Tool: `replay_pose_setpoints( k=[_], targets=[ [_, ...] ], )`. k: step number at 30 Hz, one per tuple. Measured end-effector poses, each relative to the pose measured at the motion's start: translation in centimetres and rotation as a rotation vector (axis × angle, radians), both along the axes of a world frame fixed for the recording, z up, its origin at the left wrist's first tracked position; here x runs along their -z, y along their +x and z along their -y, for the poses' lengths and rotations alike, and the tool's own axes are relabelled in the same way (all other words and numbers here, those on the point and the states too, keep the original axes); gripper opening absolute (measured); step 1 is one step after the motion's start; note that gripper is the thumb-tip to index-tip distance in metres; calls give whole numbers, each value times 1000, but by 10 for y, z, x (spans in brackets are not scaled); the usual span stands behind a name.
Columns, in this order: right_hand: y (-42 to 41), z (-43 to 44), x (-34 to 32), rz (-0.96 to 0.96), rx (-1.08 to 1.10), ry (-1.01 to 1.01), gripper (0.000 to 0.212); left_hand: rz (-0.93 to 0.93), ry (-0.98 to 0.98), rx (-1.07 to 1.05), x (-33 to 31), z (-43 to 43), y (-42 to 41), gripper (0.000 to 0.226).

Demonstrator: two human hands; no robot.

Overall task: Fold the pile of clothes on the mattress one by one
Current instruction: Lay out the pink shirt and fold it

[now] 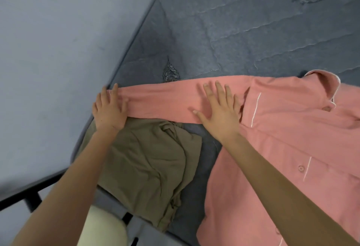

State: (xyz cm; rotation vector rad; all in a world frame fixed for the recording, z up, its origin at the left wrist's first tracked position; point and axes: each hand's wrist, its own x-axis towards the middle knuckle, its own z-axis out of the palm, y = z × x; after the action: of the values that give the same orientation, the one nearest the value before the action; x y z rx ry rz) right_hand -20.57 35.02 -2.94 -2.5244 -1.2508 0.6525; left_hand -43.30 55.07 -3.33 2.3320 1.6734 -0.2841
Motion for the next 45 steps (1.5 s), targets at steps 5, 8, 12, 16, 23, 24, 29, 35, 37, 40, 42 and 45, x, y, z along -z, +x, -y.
replay_pose_setpoints(
  k=[5, 8, 12, 16, 23, 24, 29, 35, 37, 40, 42, 45],
  targets=[
    [-15, -22, -3, -1, -50, -21, 78, 61, -103, -381, 4, -13, -17, 65],
    [-21, -29, -1, -7, -57, -20, 79, 98, -179, -451, 8, -22, -24, 53],
    [-29, -32, -1, -31, -72, -18, 79, 378, -98, -414, 8, -16, -26, 20],
    [-37, -37, -9, -123, -42, 71, 77, 626, 39, -347, -8, -5, -16, 16],
    [-53, -53, -34, -585, 88, 361, 59, 938, -162, -221, -26, 54, 48, 14],
    [-55, -54, -37, -697, 169, 375, 56, 969, -206, -206, -26, 66, 60, 11],
    [-39, -45, -39, -974, 596, 468, 43, 1060, -449, -60, -30, 116, 111, 25],
    [18, 7, -26, -901, 962, 532, 16, 973, -592, 282, -29, 157, 146, 28],
    [35, 29, -24, -845, 970, 530, 21, 973, -474, 291, -29, 164, 157, 27],
    [57, 62, -27, -786, 953, 597, 30, 865, -416, 382, -30, 176, 180, 30],
    [73, 86, -29, -750, 944, 628, 33, 773, -408, 488, -32, 191, 198, 37],
    [96, 121, -34, -707, 945, 661, 39, 627, -403, 552, -30, 217, 228, 43]
  ],
)
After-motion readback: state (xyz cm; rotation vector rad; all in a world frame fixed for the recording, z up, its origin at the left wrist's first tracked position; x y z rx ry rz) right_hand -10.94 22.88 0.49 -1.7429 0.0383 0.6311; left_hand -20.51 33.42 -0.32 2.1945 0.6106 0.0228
